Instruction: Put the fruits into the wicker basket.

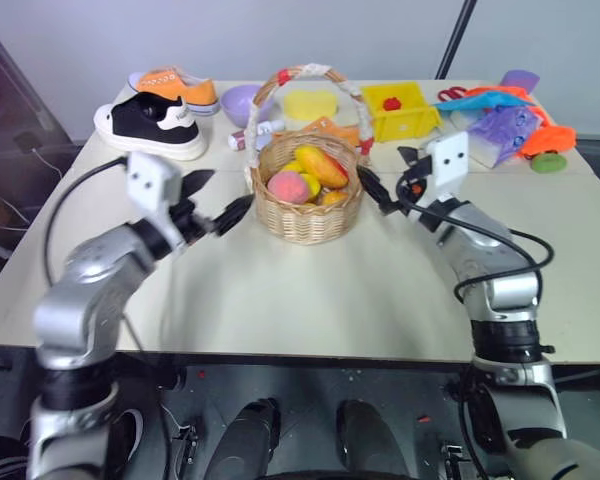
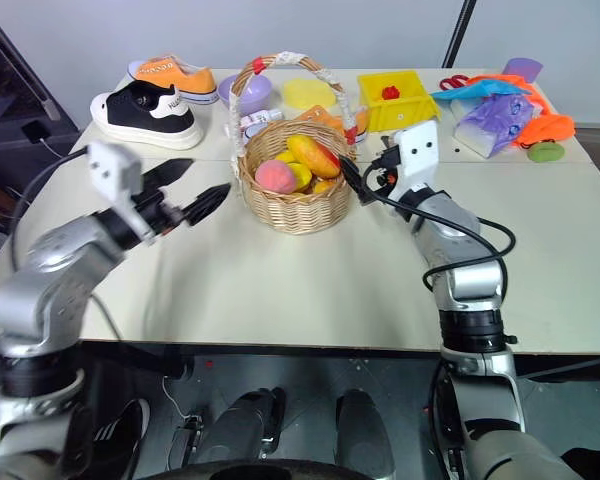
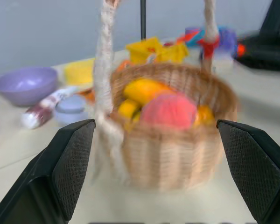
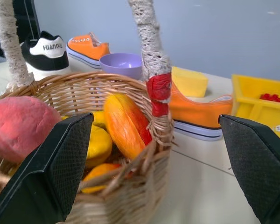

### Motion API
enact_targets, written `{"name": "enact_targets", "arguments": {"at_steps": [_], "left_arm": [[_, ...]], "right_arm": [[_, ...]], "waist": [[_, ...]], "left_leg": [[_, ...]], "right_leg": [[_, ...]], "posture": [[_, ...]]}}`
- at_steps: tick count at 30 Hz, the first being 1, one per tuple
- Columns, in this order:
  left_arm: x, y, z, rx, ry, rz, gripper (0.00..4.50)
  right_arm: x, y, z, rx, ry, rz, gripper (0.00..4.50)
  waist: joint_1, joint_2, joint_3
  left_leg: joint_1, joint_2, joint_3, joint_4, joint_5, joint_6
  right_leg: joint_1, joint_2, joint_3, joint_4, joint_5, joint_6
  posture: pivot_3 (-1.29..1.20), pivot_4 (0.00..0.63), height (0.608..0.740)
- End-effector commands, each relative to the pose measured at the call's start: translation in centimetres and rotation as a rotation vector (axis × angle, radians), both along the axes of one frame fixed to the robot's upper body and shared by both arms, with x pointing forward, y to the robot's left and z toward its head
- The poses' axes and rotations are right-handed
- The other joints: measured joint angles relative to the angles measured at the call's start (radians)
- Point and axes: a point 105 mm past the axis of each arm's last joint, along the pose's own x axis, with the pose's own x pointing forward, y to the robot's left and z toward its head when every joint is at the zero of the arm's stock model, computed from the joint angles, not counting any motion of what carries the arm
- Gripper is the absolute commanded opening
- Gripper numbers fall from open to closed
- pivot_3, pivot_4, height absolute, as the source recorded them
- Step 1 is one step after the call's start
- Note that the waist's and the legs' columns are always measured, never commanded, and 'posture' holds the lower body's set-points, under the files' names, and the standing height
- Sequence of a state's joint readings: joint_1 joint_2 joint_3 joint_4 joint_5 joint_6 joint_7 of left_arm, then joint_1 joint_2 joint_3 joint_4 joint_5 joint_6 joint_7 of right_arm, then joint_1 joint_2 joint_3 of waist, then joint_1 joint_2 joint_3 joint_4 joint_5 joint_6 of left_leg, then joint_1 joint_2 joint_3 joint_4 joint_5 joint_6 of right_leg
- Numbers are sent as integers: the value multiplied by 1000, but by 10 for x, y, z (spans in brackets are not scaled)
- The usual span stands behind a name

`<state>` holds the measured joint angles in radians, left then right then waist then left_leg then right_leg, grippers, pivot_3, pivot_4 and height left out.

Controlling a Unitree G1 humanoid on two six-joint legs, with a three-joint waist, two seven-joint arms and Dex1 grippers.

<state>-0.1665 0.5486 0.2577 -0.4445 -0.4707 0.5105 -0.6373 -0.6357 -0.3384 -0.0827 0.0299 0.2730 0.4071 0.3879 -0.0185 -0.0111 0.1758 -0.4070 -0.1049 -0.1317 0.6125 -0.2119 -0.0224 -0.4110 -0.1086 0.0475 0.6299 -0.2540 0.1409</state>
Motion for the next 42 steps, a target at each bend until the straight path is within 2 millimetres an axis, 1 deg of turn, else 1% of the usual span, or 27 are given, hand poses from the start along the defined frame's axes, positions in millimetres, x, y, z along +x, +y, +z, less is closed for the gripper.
{"name": "enact_targets", "arguments": {"at_steps": [1, 3, 6, 9, 13, 14, 17, 19, 22, 29, 30, 32, 36, 38, 42], "left_arm": [[-25, 23, -3, -55, -83, 25, 4459], [-39, 32, -13, -90, -79, 44, 4459], [-49, 35, -19, -104, -74, 50, 4459], [-52, 33, -15, -123, -97, 59, 4459], [-55, 33, -13, -149, -106, 59, 4459], [-56, 34, -15, -147, -95, 62, 4459], [-56, 41, -27, -61, -76, 97, 4459], [-55, 42, -25, -87, -79, 105, 4459], [-54, 38, -24, -101, -78, 93, 4500], [-52, 34, -25, -105, -55, 66, 4500], [-52, 33, -27, -103, -46, 60, 4500], [-51, 32, -28, -92, -42, 57, 4500], [-47, 28, -28, -99, -39, 34, 4500], [-45, 25, -27, -102, -38, 10, 4500], [-37, 17, -25, -98, -39, -48, 4500]], "right_arm": [[8, 1, 21, 10, -84, -5, 4500], [12, 3, 21, 18, -87, -2, 4500], [16, 6, 21, 24, -83, 15, 4500], [22, 14, 19, 4, -85, 39, 4500], [33, 16, 22, 29, -92, 27, 4500], [35, 17, 21, 28, -92, 25, 4500], [39, 18, 18, 23, -88, 27, 4500], [39, 19, 18, 30, -89, 39, 4500], [37, 18, 16, 51, -83, 51, 3670], [35, 14, 17, 73, -90, 42, 161], [35, 12, 16, 76, -85, 31, 66], [35, 9, 16, 77, -85, 24, 66], [30, -1, 25, 86, -116, 19, 66], [22, -15, 35, 132, -131, 30, 66], [-1, -51, 47, 100, -151, 14, 66]], "waist": [[1, 0, 0], [2, 0, 0], [10, 0, 0], [7, 0, 0], [1, 0, 0], [-1, 0, 0], [-2, 0, 0], [-1, 1, 0], [2, 1, 0], [0, 1, 0], [-1, 1, 0], [0, 1, 0], [1, 1, 0], [5, 2, 1], [12, 2, 1]], "left_leg": [[0, 1, 0, 0, 0, 0], [0, 1, -1, 0, 0, 0], [0, 2, -2, 0, 0, 0], [0, 1, -2, 1, 0, 0], [0, 2, -2, 0, 0, 0], [0, 2, -2, 0, 0, 0], [0, 4, -2, -1, 0, 0], [0, 4, -1, -1, 0, 0], [0, 4, -1, -1, 0, 0], [0, 5, -1, -1, 0, 0], [0, 5, -1, -1, 0, 0], [0, 5, -1, -1, 0, 0], [0, 5, -1, -1, 0, 0], [0, 5, -2, -1, 0, 0], [-1, 5, -2, -1, 0, 0]], "right_leg": [[-1, 0, 0, 0, 0, 0], [-1, 1, -1, 0, 0, -1], [0, 1, -2, 0, 0, -1], [1, 0, -2, -1, -2, -4], [0, 1, -2, 0, 0, -2], [0, 2, -2, 0, 0, -1], [0, 3, -2, 0, 0, -1], [0, 3, -2, 0, 0, -2], [0, 4, -2, -1, 0, -3], [0, 4, -2, -1, 0, -3], [0, 4, -2, -1, 0, -3], [-1, 4, -2, -1, 0, -3], [-1, 5, -2, -1, 0, -3], [-1, 5, -2, -1, 0, -3], [0, 4, -2, -2, 1, -3]], "posture": [[0, 150, 740], [0, 150, 740], [0, 150, 740], [0, 150, 740], [0, 150, 740], [0, 150, 740], [0, 150, 740], [0, 150, 740], [0, 150, 740], [0, 150, 740], [0, 150, 740], [0, 150, 740], [0, 150, 740], [0, 150, 740], [0, 150, 740]]}}
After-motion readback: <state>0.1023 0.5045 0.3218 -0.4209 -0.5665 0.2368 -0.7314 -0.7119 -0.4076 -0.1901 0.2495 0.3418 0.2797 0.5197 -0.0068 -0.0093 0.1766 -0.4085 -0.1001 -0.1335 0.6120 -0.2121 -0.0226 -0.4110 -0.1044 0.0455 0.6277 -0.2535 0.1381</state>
